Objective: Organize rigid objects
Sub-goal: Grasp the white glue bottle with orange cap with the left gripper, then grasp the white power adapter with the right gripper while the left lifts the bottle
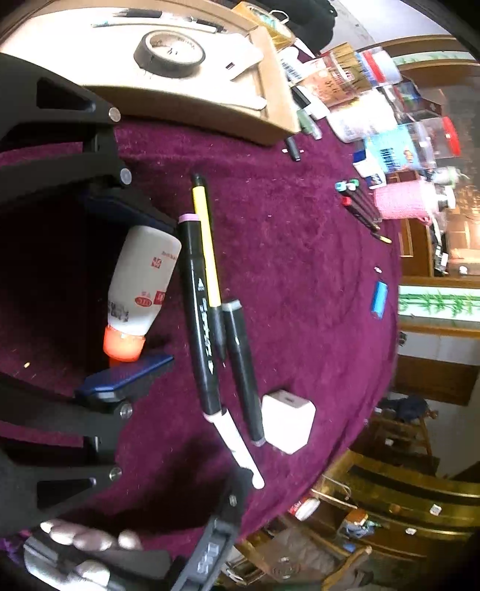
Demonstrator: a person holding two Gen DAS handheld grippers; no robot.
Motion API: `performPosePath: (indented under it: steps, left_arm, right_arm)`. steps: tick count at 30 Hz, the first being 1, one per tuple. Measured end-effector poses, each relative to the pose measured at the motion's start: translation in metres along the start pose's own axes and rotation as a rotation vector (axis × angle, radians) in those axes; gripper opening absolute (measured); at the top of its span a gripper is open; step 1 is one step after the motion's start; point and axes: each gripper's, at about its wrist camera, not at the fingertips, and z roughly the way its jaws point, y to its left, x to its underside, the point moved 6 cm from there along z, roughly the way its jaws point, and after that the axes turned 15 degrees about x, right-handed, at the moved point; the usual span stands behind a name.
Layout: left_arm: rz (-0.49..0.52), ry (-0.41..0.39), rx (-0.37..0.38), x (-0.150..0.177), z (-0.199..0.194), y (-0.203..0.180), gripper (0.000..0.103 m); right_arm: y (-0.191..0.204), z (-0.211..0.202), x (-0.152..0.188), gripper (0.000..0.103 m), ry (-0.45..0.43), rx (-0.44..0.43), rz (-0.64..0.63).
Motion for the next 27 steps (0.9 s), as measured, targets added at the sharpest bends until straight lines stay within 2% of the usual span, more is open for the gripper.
performPosePath:
  steps: [11,20,24,27]
  left_arm:
    - [0.042,-0.114,0.033,0.008,-0.065,-0.016,0.066]
    - [-0.013,-0.201,-0.027,0.029,-0.125,0.027,0.066]
    - [-0.033,-0.222,-0.061,0.039,-0.141,0.049,0.066]
    - [-0.063,-0.231,-0.054,0.046,-0.146,0.063,0.066]
  right_arm:
    - [-0.002,0.0,0.0,0.091,0.0,0.018,0.008]
    - [-0.004,-0.012,-0.003,0.091,-0.034,0.045,0.004]
    - [0.014,-0.033,-0.013,0.091,-0.045,-0.022,-0.023]
    - [0.028,-0.036,-0.029,0.091,-0.046,-0.022,-0.057]
